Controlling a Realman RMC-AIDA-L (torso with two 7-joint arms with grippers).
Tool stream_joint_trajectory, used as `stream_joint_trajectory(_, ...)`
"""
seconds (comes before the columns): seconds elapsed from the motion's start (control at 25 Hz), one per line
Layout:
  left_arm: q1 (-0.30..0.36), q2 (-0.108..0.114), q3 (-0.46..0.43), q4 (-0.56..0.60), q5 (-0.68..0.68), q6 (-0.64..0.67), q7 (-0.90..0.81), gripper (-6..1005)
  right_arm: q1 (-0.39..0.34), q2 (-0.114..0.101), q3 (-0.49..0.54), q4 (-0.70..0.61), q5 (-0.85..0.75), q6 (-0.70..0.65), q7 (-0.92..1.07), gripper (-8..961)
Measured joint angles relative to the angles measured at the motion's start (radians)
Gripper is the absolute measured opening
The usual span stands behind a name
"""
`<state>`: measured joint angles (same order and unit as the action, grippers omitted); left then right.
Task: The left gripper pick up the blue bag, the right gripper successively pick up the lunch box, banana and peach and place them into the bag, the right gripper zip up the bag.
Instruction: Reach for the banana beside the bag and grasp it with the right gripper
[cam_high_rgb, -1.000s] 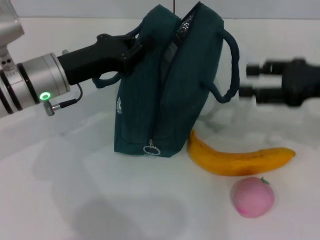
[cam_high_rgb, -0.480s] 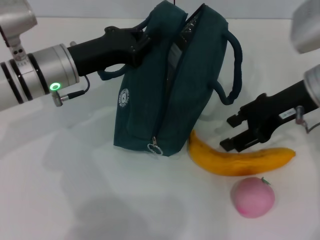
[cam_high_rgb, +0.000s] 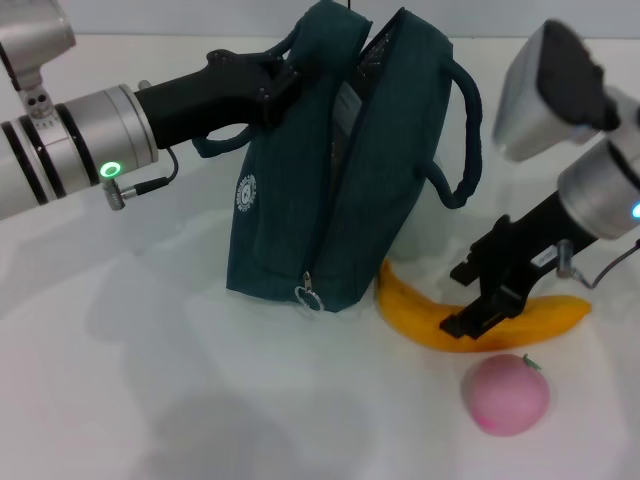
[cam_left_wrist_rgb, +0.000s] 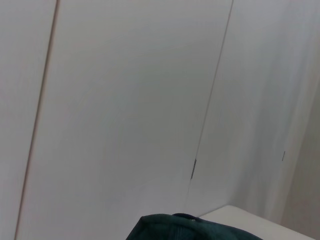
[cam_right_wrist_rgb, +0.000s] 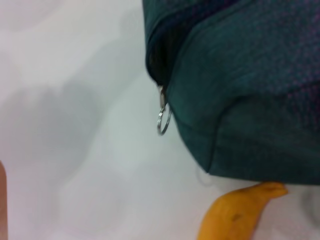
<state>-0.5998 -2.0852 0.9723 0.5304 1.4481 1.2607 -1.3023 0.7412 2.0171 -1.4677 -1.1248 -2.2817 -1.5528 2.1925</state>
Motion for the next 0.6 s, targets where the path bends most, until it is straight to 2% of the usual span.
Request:
stream_joint_trajectory(0.12, 0.0, 0.0, 0.0, 0.0, 0.0, -0.005, 0.0, 36, 0.003, 0.004, -0.068, 0.0, -0.002, 0.028, 0.011, 610)
stream_joint_trajectory(0.6, -0.001, -0.001, 0.007, 0.0, 0.0, -0.006, 0.0, 36, 0.015, 0.01, -0.205, 0.028, -0.001, 0.131, 0.046, 567)
